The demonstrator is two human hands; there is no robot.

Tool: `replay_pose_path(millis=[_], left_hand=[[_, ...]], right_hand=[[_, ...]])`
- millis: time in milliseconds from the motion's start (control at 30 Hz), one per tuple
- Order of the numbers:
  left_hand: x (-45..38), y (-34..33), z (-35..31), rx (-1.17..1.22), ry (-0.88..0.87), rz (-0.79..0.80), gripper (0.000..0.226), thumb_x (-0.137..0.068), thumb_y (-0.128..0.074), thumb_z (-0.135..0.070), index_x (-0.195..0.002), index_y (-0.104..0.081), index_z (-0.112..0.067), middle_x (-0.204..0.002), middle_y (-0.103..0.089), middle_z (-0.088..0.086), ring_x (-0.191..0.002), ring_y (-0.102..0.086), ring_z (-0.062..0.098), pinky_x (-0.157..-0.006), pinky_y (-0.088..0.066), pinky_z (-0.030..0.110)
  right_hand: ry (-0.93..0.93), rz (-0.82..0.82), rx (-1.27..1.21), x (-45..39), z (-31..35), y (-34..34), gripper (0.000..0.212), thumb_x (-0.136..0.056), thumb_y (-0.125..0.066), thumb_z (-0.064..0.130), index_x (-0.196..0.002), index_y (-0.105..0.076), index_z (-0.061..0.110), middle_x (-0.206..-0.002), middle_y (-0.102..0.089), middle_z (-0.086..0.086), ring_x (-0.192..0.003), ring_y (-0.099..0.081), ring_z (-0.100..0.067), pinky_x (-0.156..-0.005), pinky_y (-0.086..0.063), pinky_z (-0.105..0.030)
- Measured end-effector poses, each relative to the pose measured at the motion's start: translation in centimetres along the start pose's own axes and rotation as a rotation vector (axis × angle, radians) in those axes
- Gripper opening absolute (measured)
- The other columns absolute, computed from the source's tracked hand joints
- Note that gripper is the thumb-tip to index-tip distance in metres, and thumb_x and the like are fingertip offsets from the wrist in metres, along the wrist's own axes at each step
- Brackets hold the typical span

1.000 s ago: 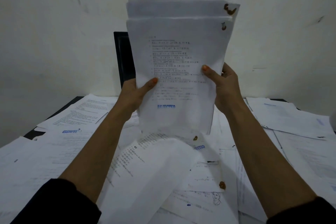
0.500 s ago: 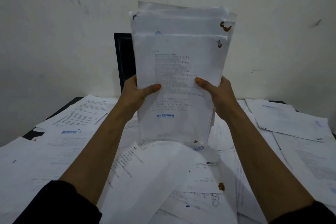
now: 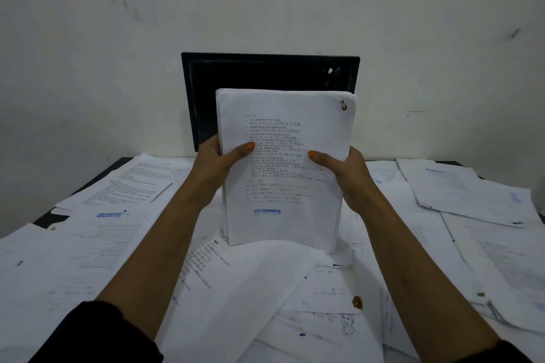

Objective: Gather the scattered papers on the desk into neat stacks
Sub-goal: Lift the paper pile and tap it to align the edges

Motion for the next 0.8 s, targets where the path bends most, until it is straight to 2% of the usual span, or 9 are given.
replay_pose_path(millis=[67, 200, 367, 533, 667, 800], left_hand=[[0.1, 0.0, 0.2, -0.006, 0.019, 0.002, 0.059, -0.071, -0.076, -0.036, -0.124, -0.06, -0.015, -0.114, -0.07, 0.001, -0.097, -0.07, 0.021, -0.085, -0.058, 0.043], [0.1, -0.2, -0.1, 0.015, 0.015, 0.009, 0.055, -0.071, -0.073, -0.04, -0.121, -0.06, -0.02, -0.114, -0.071, -0.001, -0.098, -0.07, 0.021, -0.082, -0.059, 0.041], [0.9, -0.1, 2.0, -0.001, 0.118, 0.016, 0.061, -0.069, -0.077, -0.039, -0.123, -0.06, -0.019, -0.114, -0.071, 0.0, -0.098, -0.07, 0.022, -0.086, -0.058, 0.046], [1.1, -0.8, 1.3, 0.03, 0.078, 0.036, 0.044, -0.076, -0.075, -0.03, -0.117, -0.063, -0.022, -0.109, -0.072, -0.003, -0.098, -0.07, 0.02, -0.083, -0.059, 0.041], [0.8, -0.7, 0.2, 0.031, 0.046, 0.041, 0.045, -0.071, -0.077, -0.031, -0.114, -0.064, -0.023, -0.11, -0.072, -0.002, -0.098, -0.07, 0.019, -0.083, -0.058, 0.039], [1.3, -0.7, 2.3, -0.043, 0.106, 0.071, 0.051, -0.072, -0.077, -0.035, -0.119, -0.062, -0.024, -0.115, -0.07, -0.004, -0.101, -0.069, 0.018, -0.089, -0.057, 0.044]], right_hand=[[-0.008, 0.008, -0.008, -0.1, -0.1, 0.0, 0.044, -0.072, -0.082, 0.021, -0.112, -0.063, 0.017, -0.105, -0.072, -0.004, -0.095, -0.07, -0.026, -0.077, -0.059, -0.038], [-0.04, 0.051, 0.008, -0.1, -0.8, -0.1, 0.059, -0.066, -0.08, 0.029, -0.121, -0.062, 0.015, -0.111, -0.071, -0.005, -0.1, -0.069, -0.027, -0.085, -0.057, -0.046], [-0.1, 0.142, -0.028, 0.5, -2.2, 0.0, 0.051, -0.074, -0.08, 0.013, -0.122, -0.062, 0.012, -0.115, -0.071, -0.007, -0.105, -0.067, -0.028, -0.094, -0.053, -0.049], [-0.012, 0.054, 0.038, 0.4, -0.4, 0.1, 0.048, -0.072, -0.081, 0.006, -0.117, -0.063, 0.009, -0.111, -0.071, -0.008, -0.1, -0.069, -0.026, -0.089, -0.056, -0.046], [0.018, 0.06, 0.013, 0.1, 0.5, 0.7, 0.063, -0.062, -0.087, 0.018, -0.12, -0.062, 0.01, -0.112, -0.071, -0.006, -0.102, -0.068, -0.026, -0.087, -0.056, -0.044], [-0.091, 0.118, 0.003, 1.1, -2.3, 0.7, 0.057, -0.064, -0.082, 0.019, -0.118, -0.064, 0.013, -0.113, -0.071, -0.007, -0.105, -0.067, -0.028, -0.093, -0.053, -0.05]])
Point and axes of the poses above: each hand's wrist, its own x-axis away from the middle knuckle, its own y-axis out of the back of the hand, z = x × y, the point moved 6 cm from there along -x, towards the middle knuckle
